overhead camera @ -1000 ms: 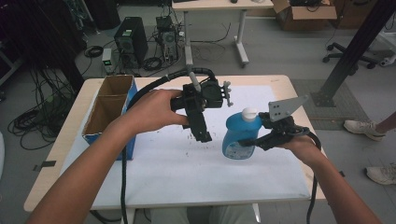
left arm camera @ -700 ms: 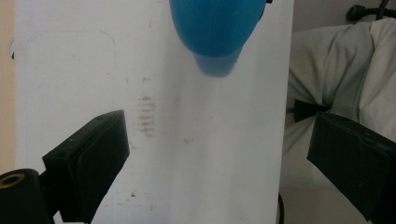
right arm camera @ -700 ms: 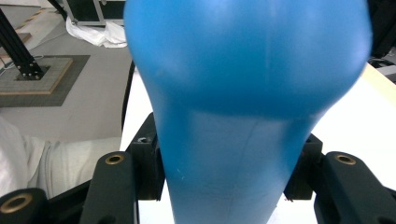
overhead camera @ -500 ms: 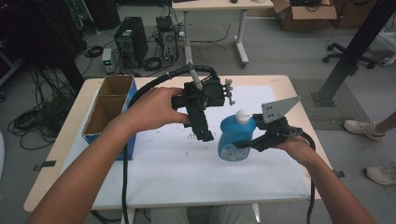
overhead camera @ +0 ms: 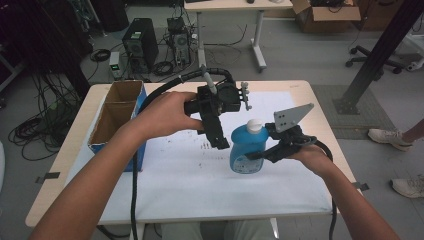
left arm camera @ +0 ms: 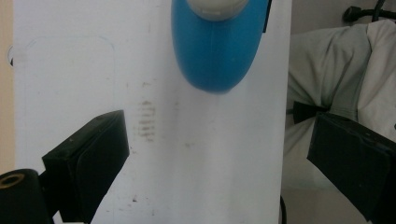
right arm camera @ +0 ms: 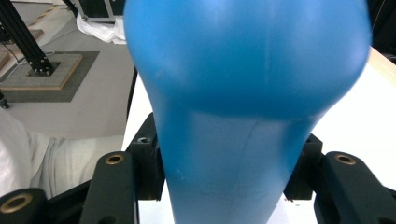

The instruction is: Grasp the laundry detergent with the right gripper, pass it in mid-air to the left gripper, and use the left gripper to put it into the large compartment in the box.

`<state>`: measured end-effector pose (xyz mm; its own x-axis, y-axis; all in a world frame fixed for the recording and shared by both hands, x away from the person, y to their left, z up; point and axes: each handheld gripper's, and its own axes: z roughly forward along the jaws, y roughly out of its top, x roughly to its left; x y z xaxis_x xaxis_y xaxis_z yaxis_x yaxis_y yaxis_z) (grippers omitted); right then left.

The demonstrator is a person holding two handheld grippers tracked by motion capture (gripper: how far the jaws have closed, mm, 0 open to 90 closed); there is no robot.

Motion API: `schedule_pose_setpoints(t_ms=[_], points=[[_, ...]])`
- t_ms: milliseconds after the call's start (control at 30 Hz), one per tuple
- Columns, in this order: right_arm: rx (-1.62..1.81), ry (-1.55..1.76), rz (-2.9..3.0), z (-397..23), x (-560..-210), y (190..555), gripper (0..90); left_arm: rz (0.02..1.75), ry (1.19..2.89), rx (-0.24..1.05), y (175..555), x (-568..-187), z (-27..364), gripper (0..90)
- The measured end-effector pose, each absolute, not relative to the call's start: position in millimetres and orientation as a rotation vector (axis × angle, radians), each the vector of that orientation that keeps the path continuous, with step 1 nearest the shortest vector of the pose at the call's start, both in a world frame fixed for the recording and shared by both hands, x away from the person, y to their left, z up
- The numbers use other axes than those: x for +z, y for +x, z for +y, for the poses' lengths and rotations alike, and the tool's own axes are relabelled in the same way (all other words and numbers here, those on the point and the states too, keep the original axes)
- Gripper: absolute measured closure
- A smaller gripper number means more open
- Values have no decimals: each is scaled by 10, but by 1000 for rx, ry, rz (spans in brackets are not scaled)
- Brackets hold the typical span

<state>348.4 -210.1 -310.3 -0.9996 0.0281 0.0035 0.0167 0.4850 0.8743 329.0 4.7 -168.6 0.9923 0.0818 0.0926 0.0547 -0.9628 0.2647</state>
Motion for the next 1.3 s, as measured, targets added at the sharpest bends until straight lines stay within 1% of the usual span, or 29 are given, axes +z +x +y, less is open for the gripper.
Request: schedule_pose_setpoints(t_ms=[600, 1300], points=[[1575, 34, 2710, -2034, -3116, 3520, 445, 108, 2867, 149, 3318, -1650, -4, 54], [1578, -3, 2716, -1928, -3101, 3545, 445, 68, 2886, 120, 3359, -1721, -280, 57]])
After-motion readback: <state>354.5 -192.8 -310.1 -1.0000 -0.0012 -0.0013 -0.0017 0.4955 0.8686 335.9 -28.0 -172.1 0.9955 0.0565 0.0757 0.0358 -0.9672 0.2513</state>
